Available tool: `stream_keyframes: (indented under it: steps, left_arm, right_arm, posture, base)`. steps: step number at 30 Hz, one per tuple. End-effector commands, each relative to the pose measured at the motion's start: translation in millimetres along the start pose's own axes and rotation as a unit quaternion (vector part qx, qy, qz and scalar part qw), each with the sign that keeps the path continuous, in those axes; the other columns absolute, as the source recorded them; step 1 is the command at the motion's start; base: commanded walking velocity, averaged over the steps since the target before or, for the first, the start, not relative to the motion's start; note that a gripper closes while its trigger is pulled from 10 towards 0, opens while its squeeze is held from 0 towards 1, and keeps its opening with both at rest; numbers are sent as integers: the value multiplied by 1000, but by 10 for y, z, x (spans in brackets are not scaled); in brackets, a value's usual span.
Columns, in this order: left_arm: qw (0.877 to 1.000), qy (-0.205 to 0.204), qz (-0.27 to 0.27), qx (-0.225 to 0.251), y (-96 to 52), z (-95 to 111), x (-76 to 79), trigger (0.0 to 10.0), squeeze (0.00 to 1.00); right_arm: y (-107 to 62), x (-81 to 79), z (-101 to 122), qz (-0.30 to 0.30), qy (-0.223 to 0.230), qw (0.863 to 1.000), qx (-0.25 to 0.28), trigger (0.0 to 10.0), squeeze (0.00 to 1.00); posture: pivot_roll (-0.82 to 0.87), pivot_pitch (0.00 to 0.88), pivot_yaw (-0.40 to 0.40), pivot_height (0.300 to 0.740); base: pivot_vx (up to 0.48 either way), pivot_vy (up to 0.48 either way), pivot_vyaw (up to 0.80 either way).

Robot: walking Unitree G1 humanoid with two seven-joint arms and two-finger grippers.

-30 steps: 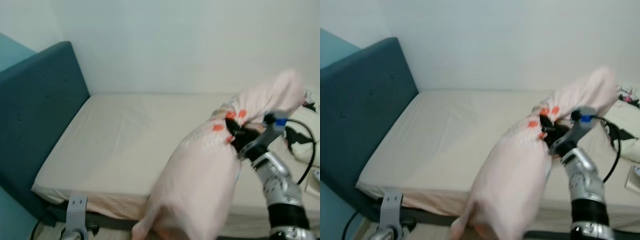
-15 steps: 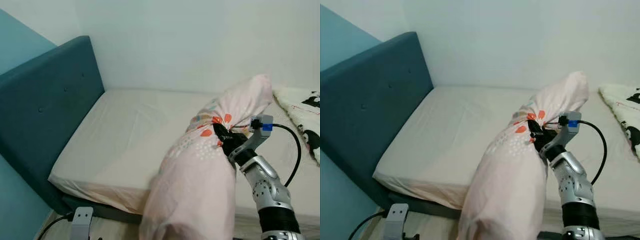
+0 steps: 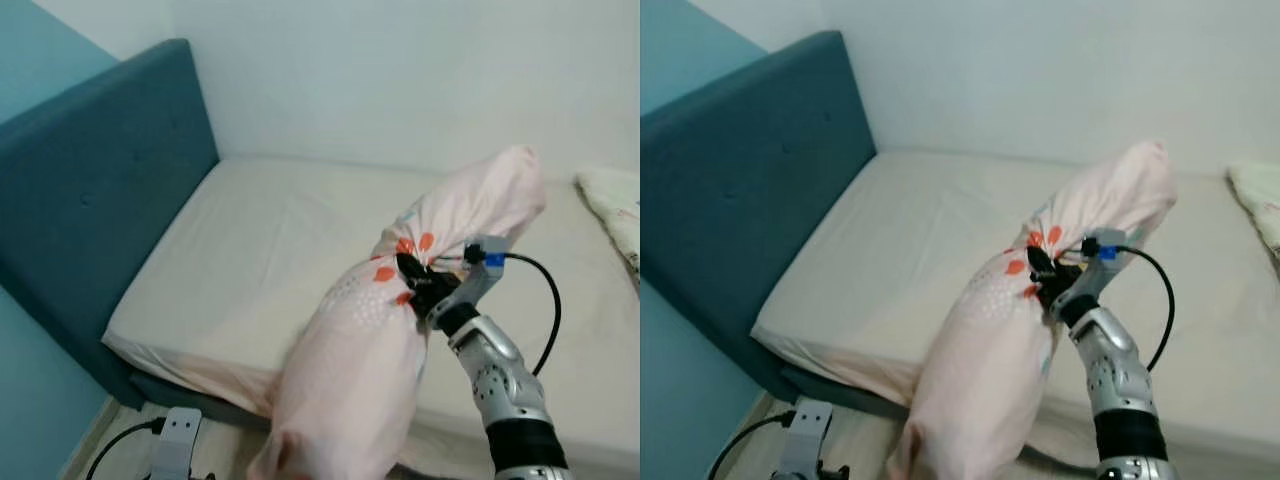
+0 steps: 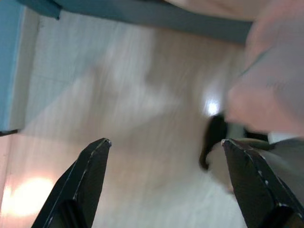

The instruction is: Clean up the room

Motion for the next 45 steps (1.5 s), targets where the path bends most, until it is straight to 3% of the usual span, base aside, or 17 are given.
stream_keyframes:
  steps: [1, 26, 39, 45]
  left_arm:
    - [1000, -5, 3, -11, -6, -56, -26, 10000, 0]
    - [1000, -6, 6, 5, 9, 50, 3, 10000, 0]
    - [999, -22, 2, 23, 19, 160, 39, 10000, 0]
    - [1000, -2, -19, 23, 22, 170, 135, 10000, 0]
  right_arm:
    - [71, -142, 310, 28, -29, 998, 56, 10000, 0]
    - [76, -259, 223, 45, -31, 998, 45, 10000, 0]
    - [52, -130, 240, 20, -27, 998, 49, 10000, 0]
    - [50, -130, 211, 17, -26, 998, 46, 10000, 0]
  posture:
    - [4, 0, 16, 720]
    - [-3, 0, 4, 720]
    - [-8, 0, 7, 720]
    - [-12, 0, 9, 720]
  base:
    - [0, -465, 544]
    - [0, -17, 543]
    - [0, 0, 542]
    - [0, -160, 544]
Point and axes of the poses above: a point about 5 cm out from each wrist's last joint towards the gripper, its own y axis pointing out of the wrist towards the gripper, its own z axis along the axis of the wrist's last joint, x = y × z, the point moved 6 cm from there along y, pointing out of the wrist towards the gripper, and after that the axes turned 2 degrees about -y, right-handed, at the moved point
